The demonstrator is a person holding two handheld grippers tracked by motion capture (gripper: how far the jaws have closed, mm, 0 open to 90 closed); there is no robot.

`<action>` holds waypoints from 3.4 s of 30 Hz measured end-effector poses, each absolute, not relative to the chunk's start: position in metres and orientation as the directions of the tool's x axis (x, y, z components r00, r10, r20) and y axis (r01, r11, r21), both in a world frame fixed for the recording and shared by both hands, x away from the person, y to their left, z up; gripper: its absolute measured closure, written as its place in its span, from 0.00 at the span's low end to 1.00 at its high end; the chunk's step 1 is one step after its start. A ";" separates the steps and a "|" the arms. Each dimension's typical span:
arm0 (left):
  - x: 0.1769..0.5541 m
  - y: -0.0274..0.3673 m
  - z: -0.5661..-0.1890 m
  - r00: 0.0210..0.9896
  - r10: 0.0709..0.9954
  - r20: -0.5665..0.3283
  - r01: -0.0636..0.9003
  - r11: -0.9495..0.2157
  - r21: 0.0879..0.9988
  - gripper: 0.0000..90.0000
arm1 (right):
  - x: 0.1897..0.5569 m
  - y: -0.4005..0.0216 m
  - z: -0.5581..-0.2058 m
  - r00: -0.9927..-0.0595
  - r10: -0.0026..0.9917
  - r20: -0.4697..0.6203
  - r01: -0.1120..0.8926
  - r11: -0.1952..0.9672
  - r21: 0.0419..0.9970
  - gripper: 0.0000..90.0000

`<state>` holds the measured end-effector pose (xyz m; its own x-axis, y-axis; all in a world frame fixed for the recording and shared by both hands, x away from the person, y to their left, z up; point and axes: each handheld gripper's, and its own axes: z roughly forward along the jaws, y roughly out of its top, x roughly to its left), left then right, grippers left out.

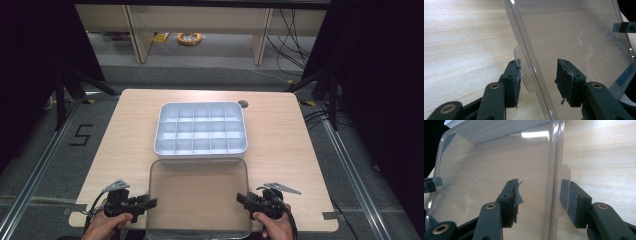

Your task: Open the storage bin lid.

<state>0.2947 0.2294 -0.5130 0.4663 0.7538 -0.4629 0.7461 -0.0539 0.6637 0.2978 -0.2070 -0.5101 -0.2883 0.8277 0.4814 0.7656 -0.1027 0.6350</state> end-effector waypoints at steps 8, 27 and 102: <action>0.296 0.229 -0.514 0.457 0.761 -0.461 0.752 -0.054 0.657 0.59 | 0.298 -0.204 -0.510 -0.288 0.837 0.465 0.770 -0.087 0.633 0.54; 0.298 0.228 -0.514 0.444 0.778 -0.444 0.761 -0.066 0.645 0.51 | 0.304 -0.198 -0.511 -0.284 0.862 0.420 0.776 -0.051 0.629 0.46; 0.284 0.244 -0.498 0.591 0.717 -0.369 0.625 -0.120 0.771 0.24 | 0.274 -0.228 -0.493 -0.365 0.874 0.322 0.673 0.008 0.740 0.29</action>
<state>0.2837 0.2435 -0.4978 0.5915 0.7171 -0.3686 0.6255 -0.1196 0.7710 0.2738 -0.2281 -0.4927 -0.3646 0.8736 0.3223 0.6727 0.0078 0.7399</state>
